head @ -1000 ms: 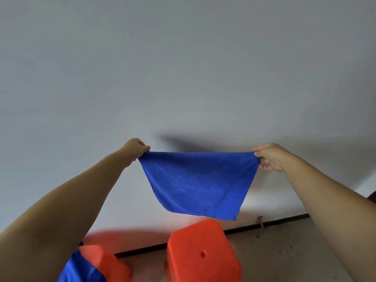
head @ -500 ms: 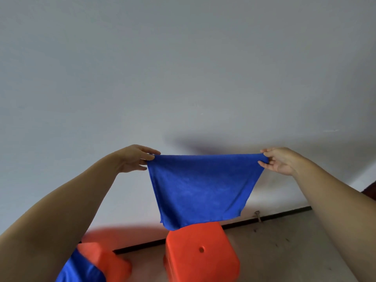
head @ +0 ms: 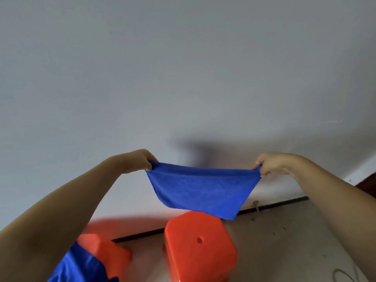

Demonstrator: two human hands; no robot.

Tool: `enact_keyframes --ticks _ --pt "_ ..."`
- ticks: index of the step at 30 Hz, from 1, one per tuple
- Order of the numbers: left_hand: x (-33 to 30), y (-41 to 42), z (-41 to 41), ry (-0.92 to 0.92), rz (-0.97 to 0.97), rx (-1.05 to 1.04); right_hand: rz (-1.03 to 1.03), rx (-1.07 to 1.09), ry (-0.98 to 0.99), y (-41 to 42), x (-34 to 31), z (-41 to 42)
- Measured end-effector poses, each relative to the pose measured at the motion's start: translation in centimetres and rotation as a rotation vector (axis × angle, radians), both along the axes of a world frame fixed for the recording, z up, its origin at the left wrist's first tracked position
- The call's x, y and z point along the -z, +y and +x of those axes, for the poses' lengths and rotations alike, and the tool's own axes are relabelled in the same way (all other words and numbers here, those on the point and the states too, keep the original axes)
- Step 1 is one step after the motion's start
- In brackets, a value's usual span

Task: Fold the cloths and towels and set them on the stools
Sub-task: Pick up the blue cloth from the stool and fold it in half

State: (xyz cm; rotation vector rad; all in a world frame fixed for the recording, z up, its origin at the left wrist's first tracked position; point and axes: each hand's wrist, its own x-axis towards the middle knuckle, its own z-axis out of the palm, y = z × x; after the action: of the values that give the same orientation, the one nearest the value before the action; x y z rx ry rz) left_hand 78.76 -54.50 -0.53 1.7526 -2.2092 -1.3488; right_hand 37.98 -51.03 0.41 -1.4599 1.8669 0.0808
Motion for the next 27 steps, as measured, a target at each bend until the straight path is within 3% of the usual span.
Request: enact_keyframes --ticks 2,6,12,17,21,24,27 --pt "0.3 -0.2 -0.7 -0.086 -0.016 0.04 -0.012 -0.137 0.217 -0.3 0.0 0.5" --pt "1.2 -0.9 -1.9 -0.313 -0.085 0.122 -0.149 -0.169 0.376 -1.6 0.2 -0.2" --pt "2.0 -2.4 -2.4 -0.348 -0.231 0.096 -0.424 -0.015 0.321 -3.9 1.7 -2.7" --pt "3.1 -3.5 -1.7 -0.21 -0.347 -0.098 -0.584 0.029 0.289 -4.8 2.8 -2.9" --pt "4.5 -2.7 -1.2 -0.012 -0.372 -0.315 -0.612 0.113 0.137 -4.3 3.4 -2.4" --pt "6.0 -0.9 -0.7 0.122 -0.292 -0.422 -0.504 0.269 -0.137 -2.8 4.2 -1.9" --pt "8.1 1.2 0.0 0.129 -0.189 -0.406 -0.351 0.347 -0.357 -0.8 6.1 -1.8"
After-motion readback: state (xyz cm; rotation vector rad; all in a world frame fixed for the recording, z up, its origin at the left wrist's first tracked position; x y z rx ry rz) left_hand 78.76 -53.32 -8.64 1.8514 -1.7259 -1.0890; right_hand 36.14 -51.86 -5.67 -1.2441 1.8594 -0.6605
